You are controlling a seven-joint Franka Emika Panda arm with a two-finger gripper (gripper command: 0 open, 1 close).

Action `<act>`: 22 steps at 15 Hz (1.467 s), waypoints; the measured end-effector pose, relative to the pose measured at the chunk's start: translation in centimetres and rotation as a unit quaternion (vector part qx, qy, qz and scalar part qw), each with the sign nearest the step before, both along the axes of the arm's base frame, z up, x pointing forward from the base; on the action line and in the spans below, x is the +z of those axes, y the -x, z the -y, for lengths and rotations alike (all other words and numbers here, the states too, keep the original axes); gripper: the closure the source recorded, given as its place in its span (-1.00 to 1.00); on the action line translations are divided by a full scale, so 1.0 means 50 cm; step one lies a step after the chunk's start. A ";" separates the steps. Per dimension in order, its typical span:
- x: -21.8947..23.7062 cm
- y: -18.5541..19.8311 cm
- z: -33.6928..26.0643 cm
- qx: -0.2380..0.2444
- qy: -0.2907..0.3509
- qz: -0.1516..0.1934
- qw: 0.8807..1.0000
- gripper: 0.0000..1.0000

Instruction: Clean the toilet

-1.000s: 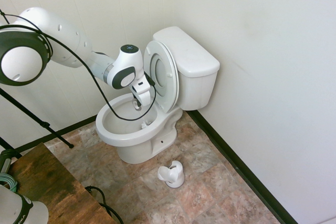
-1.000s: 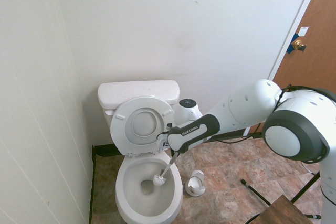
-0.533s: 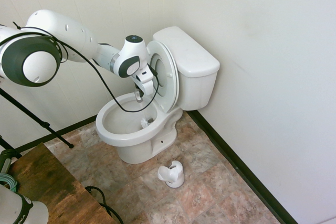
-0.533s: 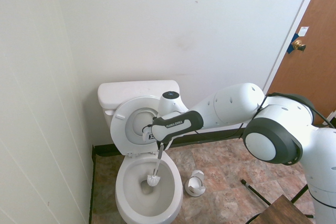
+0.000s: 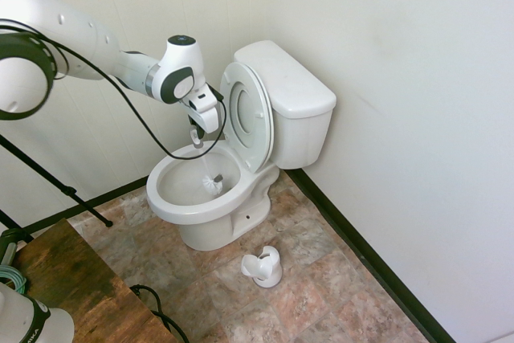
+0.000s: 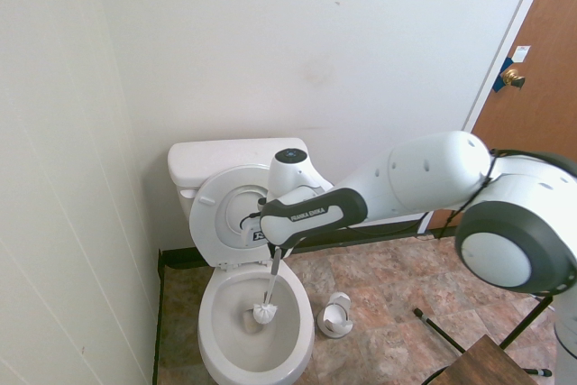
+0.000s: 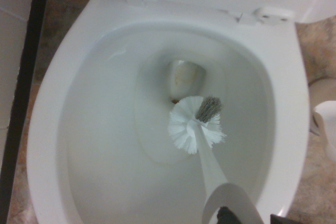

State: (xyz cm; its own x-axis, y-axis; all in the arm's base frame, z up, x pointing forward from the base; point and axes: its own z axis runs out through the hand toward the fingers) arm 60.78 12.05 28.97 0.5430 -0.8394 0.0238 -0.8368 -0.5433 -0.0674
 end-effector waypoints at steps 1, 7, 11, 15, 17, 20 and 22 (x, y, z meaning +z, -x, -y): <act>0.031 0.025 0.012 -0.001 0.001 0.005 1.000 1.00; 0.237 0.171 0.119 -0.030 -0.004 0.023 0.999 1.00; 0.291 0.189 0.255 -0.071 0.002 0.033 0.997 1.00; 0.204 0.155 0.359 -0.112 0.006 0.015 0.994 1.00; 0.164 0.134 0.408 -0.131 0.006 0.006 0.991 1.00; 0.103 0.109 0.467 -0.153 0.000 -0.008 0.988 1.00; 0.063 0.093 0.491 -0.163 -0.005 -0.017 0.986 1.00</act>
